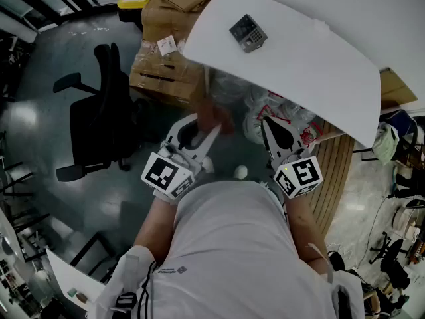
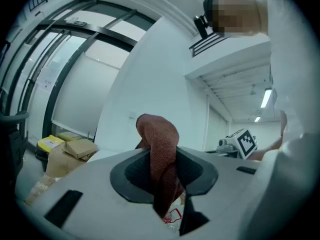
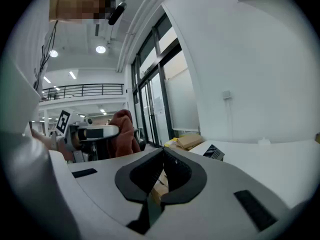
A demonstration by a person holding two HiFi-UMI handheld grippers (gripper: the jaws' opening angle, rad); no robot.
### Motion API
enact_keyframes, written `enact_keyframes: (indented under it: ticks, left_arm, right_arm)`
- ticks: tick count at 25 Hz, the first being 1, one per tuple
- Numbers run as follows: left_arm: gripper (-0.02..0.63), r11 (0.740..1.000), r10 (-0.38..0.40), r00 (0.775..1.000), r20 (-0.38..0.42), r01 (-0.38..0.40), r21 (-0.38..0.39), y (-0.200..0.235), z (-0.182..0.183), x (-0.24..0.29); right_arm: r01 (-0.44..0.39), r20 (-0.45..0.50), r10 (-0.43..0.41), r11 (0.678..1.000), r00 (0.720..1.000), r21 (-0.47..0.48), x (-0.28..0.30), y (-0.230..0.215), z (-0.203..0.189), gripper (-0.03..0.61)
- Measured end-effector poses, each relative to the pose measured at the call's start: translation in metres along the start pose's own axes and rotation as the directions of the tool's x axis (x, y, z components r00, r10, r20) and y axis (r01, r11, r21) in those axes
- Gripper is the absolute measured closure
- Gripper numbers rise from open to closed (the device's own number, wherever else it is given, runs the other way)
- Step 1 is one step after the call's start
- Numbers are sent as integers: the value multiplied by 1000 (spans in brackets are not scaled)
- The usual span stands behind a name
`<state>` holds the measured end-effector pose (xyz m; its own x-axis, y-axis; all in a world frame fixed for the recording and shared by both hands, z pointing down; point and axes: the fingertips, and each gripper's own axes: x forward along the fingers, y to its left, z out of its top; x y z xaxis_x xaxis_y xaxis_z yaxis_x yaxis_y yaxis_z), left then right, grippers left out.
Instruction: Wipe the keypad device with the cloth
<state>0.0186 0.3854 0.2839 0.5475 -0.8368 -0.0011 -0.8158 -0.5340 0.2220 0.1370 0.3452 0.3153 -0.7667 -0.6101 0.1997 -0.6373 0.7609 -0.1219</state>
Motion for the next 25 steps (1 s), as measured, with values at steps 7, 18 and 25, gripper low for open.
enact_keyframes:
  ticks: [7, 18, 25]
  left_arm:
    - [497, 1000, -14, 999, -38, 14, -2, 29, -8, -20]
    - [491, 998, -11, 996, -85, 6, -60, 81, -29, -31]
    - [489, 998, 27, 992, -122, -34, -60, 111, -42, -1]
  right_arm:
    - [20, 9, -20, 999, 1000, 29, 25, 18, 2, 554]
    - [44, 32, -47, 994, 998, 96, 60, 21, 0, 551]
    - [41, 12, -43, 991, 999, 129, 99, -21, -7, 551]
